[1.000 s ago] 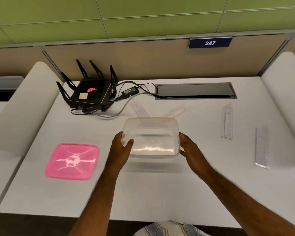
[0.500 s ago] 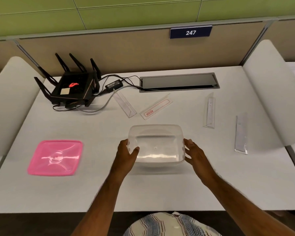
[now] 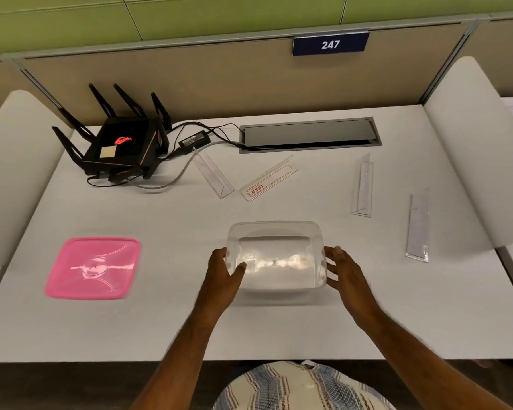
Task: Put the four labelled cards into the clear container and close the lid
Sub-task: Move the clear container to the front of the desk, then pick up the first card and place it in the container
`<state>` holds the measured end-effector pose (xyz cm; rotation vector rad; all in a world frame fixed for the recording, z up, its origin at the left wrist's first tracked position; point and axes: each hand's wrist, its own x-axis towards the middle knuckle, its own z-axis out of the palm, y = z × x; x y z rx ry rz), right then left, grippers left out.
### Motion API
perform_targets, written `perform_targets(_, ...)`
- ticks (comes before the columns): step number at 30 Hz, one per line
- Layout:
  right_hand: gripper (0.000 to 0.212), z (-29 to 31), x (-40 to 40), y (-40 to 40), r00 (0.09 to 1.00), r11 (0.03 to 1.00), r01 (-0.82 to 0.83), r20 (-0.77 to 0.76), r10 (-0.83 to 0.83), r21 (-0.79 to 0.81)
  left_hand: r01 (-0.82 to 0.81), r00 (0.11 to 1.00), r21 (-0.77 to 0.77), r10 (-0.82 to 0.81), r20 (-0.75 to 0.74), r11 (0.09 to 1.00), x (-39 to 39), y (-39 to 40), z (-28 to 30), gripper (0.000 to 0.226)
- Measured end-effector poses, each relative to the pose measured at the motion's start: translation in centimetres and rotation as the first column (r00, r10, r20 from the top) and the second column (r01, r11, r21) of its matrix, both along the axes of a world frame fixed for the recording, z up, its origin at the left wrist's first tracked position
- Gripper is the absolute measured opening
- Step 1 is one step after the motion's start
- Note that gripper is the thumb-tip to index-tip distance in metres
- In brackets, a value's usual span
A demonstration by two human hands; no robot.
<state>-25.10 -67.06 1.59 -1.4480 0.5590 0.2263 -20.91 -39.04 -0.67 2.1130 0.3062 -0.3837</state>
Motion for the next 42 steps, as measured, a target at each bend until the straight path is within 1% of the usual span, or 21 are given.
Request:
perform_targets(4, 0.030, -0.7, 0.2, -0.1, 0.999, 0.996, -0.013, 0.042, 0.017, -0.094, 0.017, 1.000, 0.034, -0.018, 0.012, 0.999, 0.3, 0.4, 0.1, 0.048)
perform_targets(7, 0.026, -1.2, 0.3, -0.2, 0.993, 0.961, -0.034, 0.096, 0.062, -0.274, 0.001, 1.000, 0.058, -0.002, 0.023, 0.998, 0.6, 0.7, 0.3, 0.055)
perform_targets(8, 0.024, -1.3, 0.4, -0.2, 0.992, 0.941, -0.022, 0.108, 0.062, -0.339, -0.013, 1.000, 0.049, 0.012, 0.026, 0.999, 0.8, 0.8, 0.4, 0.060)
perform_targets(10, 0.022, -1.5, 1.0, -0.2, 0.990, 0.907, 0.026, 0.134, 0.034, -0.420, -0.037, 0.999, 0.032, 0.035, 0.040, 0.999, 1.2, 1.2, 0.6, 0.065)
perform_targets(14, 0.017, -1.6, 2.8, -0.2, 0.984, 0.873, 0.069, 0.177, 0.020, -0.483, -0.066, 0.997, 0.035, 0.064, 0.053, 0.997, 2.6, 2.3, 0.9, 0.063)
perform_targets(16, 0.020, -1.4, 4.1, -0.2, 0.979, 0.854, 0.079, 0.199, 0.029, -0.515, -0.076, 0.996, 0.027, 0.074, 0.057, 0.997, 3.5, 2.8, 1.0, 0.062)
perform_targets(18, 0.023, -1.0, 5.4, 0.0, 0.976, 0.841, 0.091, 0.217, 0.033, -0.533, -0.080, 0.995, 0.016, 0.079, 0.061, 0.997, 4.5, 3.2, 1.1, 0.061)
perform_targets(20, 0.021, -0.5, 6.9, 0.4, 0.971, 0.836, 0.093, 0.235, 0.044, -0.541, -0.085, 0.995, -0.004, 0.085, 0.059, 0.996, 5.6, 3.5, 1.1, 0.061)
perform_targets(22, 0.023, 0.0, 8.4, 1.2, 0.965, 0.829, 0.077, 0.252, 0.078, -0.554, -0.085, 0.994, -0.021, 0.087, 0.066, 0.996, 6.7, 3.8, 1.3, 0.062)
perform_targets(26, 0.037, 1.1, 11.1, 3.2, 0.942, 0.785, -0.013, 0.255, 0.217, -0.619, -0.079, 0.992, -0.044, 0.083, 0.099, 0.996, 9.2, 4.0, 1.6, 0.063)
perform_targets(29, 0.043, 1.5, 13.2, 5.1, 0.922, 0.742, -0.076, 0.236, 0.306, -0.667, -0.075, 0.989, -0.046, 0.081, 0.126, 0.996, 11.6, 4.3, 2.0, 0.061)
perform_targets(32, 0.038, 1.3, 15.3, 7.0, 0.907, 0.710, -0.109, 0.223, 0.357, -0.696, -0.080, 0.985, -0.058, 0.087, 0.150, 0.995, 14.1, 4.9, 2.2, 0.059)
perform_targets(37, 0.034, 0.3, 18.4, 10.1, 0.890, 0.688, -0.168, 0.192, 0.414, -0.706, -0.085, 0.981, -0.052, 0.092, 0.168, 0.995, 18.6, 5.9, 2.4, 0.059)
perform_targets(39, 0.029, 0.0, 19.6, 11.2, 0.888, 0.706, -0.215, 0.165, 0.429, -0.675, -0.086, 0.980, -0.041, 0.092, 0.177, 0.995, 20.5, 6.4, 2.5, 0.057)
perform_targets(42, 0.026, -0.5, 21.2, 12.8, 0.881, 0.751, -0.341, 0.087, 0.465, -0.565, -0.087, 0.980, 0.001, 0.085, 0.183, 0.996, 23.3, 7.0, 2.2, 0.056)
